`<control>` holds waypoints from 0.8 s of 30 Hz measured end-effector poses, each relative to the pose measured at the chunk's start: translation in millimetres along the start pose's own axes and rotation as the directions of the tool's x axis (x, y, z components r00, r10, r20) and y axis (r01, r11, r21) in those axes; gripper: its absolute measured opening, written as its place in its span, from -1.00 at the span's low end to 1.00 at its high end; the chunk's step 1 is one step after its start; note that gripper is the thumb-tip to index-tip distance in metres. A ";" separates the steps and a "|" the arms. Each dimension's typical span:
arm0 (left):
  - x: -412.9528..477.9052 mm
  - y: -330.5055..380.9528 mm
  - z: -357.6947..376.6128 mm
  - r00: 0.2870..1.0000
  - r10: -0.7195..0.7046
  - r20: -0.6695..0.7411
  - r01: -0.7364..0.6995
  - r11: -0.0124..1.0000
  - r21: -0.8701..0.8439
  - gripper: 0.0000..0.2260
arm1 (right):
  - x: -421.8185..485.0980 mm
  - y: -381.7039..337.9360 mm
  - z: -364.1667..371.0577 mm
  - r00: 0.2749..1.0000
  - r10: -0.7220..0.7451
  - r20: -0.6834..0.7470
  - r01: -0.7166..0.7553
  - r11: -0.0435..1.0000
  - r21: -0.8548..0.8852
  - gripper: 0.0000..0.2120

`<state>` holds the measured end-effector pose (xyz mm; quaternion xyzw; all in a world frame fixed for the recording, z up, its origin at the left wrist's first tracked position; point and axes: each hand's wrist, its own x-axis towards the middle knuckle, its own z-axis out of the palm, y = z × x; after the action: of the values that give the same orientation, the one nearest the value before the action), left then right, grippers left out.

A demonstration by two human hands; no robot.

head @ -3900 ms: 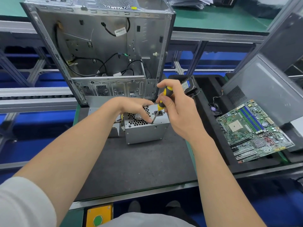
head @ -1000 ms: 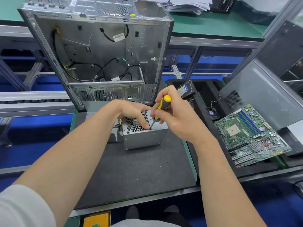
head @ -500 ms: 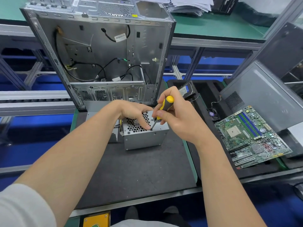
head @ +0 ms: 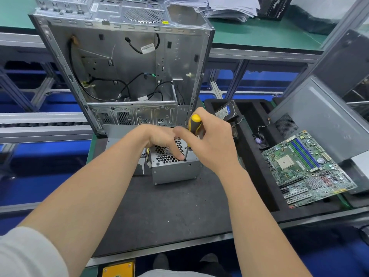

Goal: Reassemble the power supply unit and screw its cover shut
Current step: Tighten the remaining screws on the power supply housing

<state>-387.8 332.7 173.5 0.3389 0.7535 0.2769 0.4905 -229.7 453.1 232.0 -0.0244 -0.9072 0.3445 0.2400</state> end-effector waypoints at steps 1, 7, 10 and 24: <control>1.2 0.2 0.9 1.000 0.027 -0.002 -0.027 1.000 0.009 -0.45 | -0.6 3.2 -1.3 0.999 -0.042 0.033 0.038 0.994 0.107 -0.81; -0.7 4.6 2.5 0.998 0.068 0.005 -0.068 0.998 0.011 -0.47 | -3.6 10.4 -10.0 0.989 -0.052 0.141 -0.019 0.885 0.465 -0.71; 0.3 7.3 2.1 0.991 0.111 0.080 -0.115 0.993 0.036 -0.49 | 0.5 6.2 -3.6 1.000 0.005 0.014 -0.008 0.961 0.275 -0.67; -1.7 8.4 3.2 0.998 0.061 0.014 -0.062 0.998 0.010 -0.45 | 3.1 8.6 -22.4 0.951 -0.085 0.296 0.012 0.971 0.240 -0.68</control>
<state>-382.3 336.8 179.6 0.3664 0.7409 0.2856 0.4851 -223.3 474.1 242.3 0.0801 -0.8864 0.4432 0.1072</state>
